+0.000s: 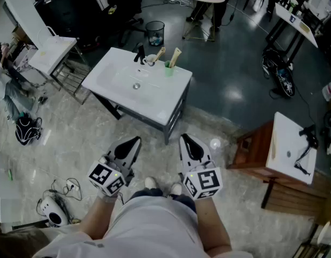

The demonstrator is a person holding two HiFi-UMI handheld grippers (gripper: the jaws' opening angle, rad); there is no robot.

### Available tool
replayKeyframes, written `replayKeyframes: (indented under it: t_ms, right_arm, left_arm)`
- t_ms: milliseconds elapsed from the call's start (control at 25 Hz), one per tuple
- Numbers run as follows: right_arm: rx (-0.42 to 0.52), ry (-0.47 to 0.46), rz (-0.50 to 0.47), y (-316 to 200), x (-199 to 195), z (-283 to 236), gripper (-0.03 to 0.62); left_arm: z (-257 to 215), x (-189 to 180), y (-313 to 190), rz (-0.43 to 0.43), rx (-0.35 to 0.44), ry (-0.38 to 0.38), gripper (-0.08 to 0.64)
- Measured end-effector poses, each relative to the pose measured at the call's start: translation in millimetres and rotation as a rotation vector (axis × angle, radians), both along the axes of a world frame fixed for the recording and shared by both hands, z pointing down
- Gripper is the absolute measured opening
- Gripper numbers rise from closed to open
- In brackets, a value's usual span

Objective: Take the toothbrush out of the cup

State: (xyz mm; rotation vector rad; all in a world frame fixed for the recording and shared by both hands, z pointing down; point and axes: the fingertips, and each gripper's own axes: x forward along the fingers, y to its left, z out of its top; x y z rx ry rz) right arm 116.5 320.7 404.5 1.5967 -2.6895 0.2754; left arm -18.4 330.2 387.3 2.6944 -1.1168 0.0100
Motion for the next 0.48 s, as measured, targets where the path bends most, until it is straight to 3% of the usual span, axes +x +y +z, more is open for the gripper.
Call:
replayKeyframes:
  t_ms: [480]
  right_arm:
    - [-0.003, -0.009, 0.058, -20.5, -47.3, 1.8, 0.035]
  left_arm:
    - [1.1, -47.4, -24.9, 0.046, 0.002, 0.023, 0.017]
